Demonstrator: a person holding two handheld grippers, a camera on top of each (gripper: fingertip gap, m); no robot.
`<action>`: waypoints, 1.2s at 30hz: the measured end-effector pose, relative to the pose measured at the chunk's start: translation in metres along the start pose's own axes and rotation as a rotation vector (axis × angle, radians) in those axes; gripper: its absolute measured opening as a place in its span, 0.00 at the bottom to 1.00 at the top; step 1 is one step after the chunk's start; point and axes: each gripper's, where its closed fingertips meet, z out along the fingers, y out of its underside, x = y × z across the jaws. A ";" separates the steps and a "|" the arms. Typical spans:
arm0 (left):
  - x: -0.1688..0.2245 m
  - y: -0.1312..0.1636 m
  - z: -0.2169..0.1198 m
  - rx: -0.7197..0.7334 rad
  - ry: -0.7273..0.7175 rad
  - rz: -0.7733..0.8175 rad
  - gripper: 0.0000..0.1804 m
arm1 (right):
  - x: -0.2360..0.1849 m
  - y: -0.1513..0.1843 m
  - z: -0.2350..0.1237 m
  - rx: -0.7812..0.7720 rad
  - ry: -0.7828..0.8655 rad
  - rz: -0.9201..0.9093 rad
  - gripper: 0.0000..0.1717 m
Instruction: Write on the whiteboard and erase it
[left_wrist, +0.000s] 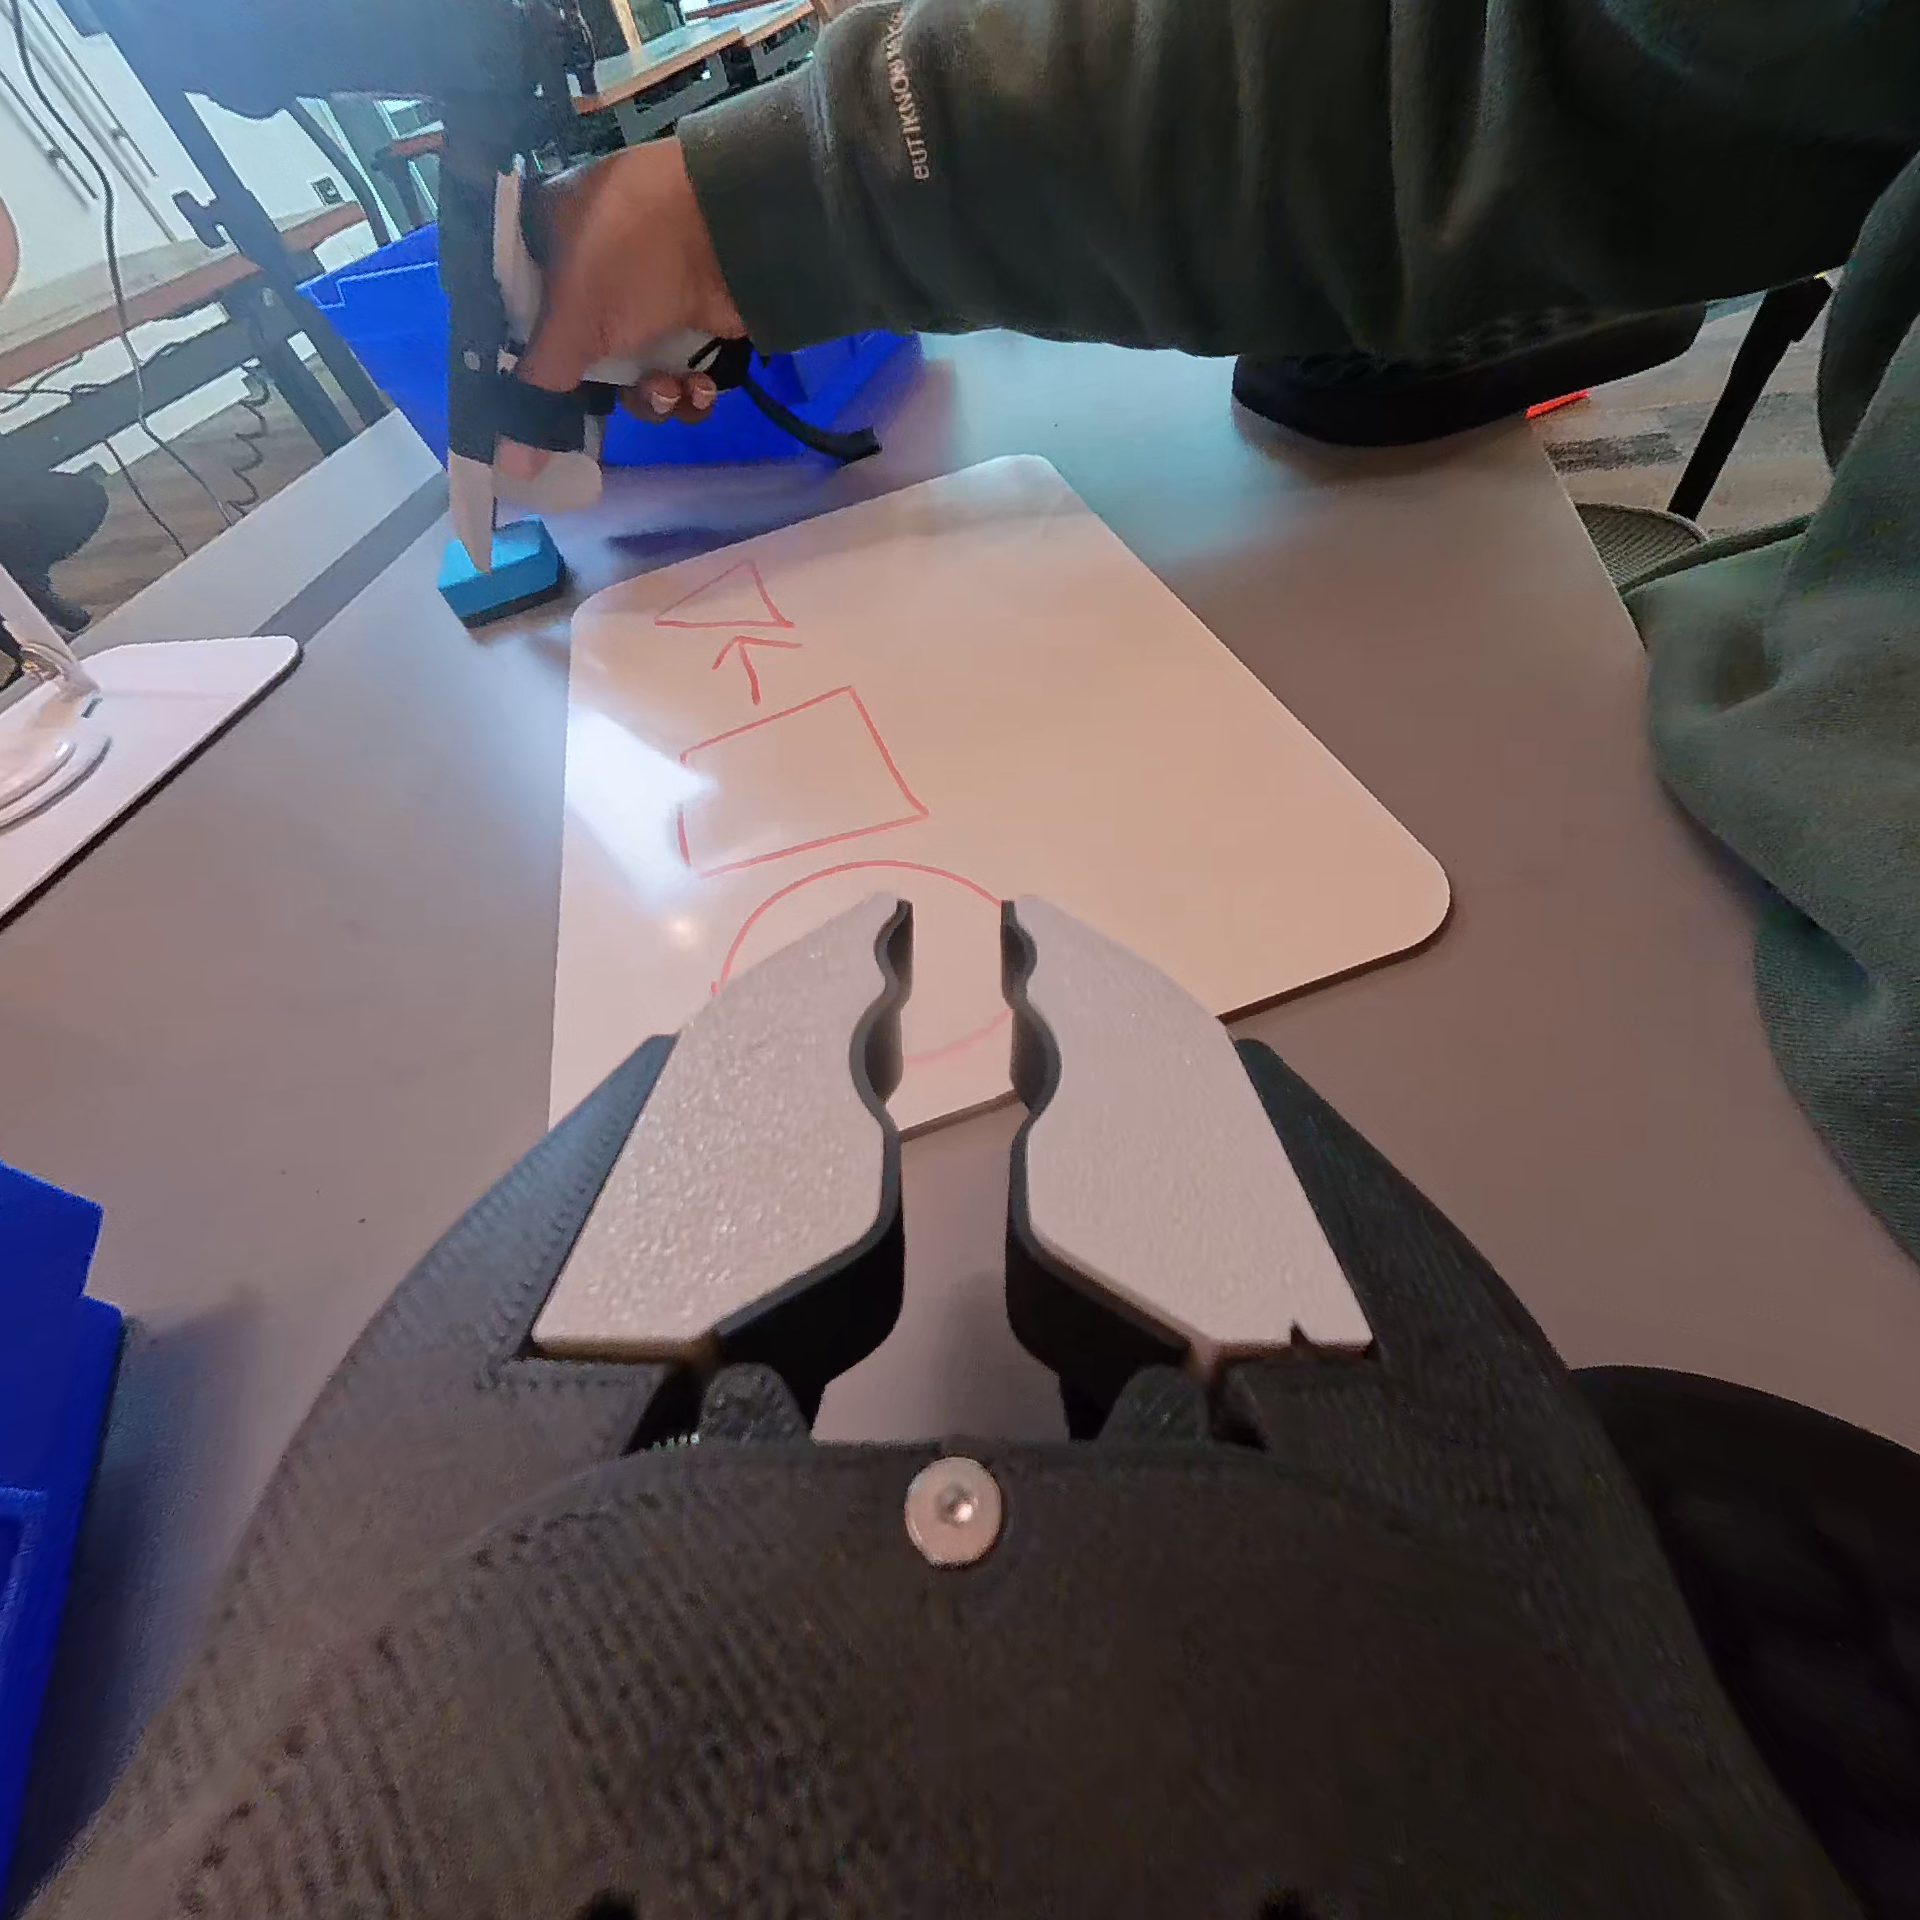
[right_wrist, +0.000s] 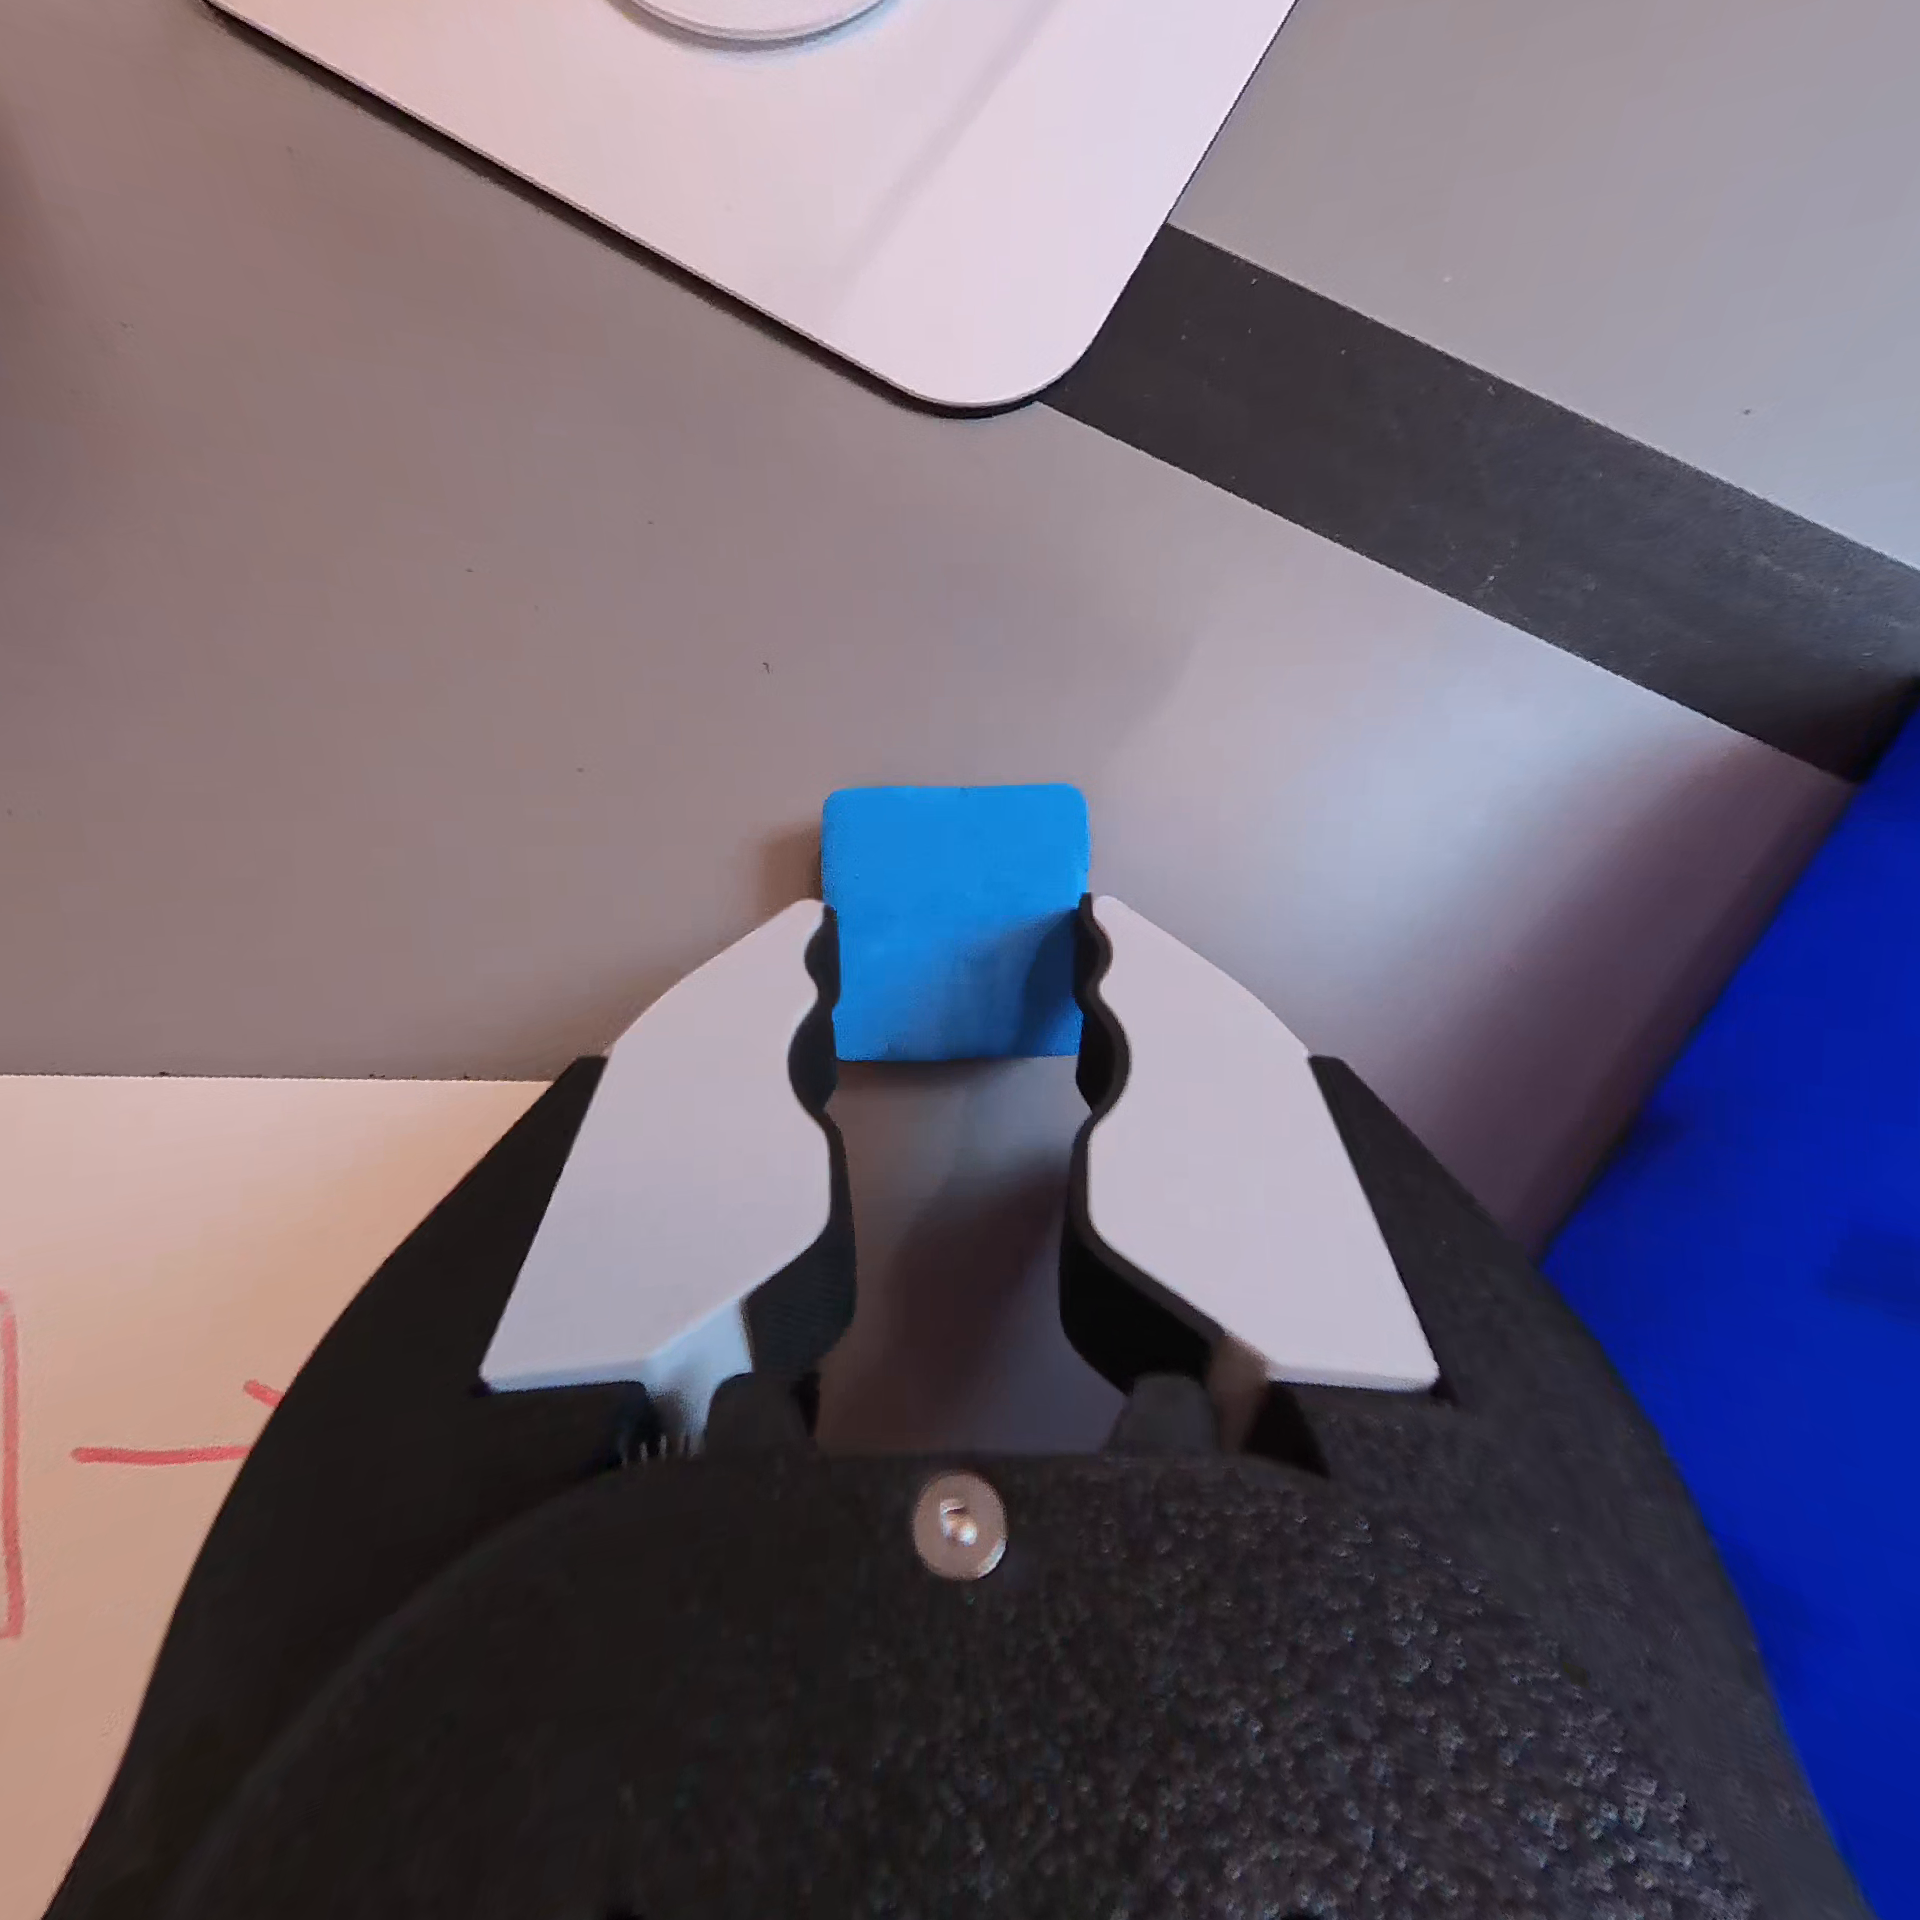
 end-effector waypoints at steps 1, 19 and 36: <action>0.001 0.001 0.001 -0.007 0.007 0.000 0.10 | 0.000 0.000 0.000 -0.002 -0.003 0.001 0.25; 0.024 0.010 0.012 -0.083 0.087 0.076 0.05 | -0.024 0.006 -0.015 0.022 -0.104 -0.098 0.28; 0.061 0.022 0.068 -0.406 0.195 0.140 0.00 | -0.093 0.104 -0.070 -0.070 -0.202 -0.348 0.37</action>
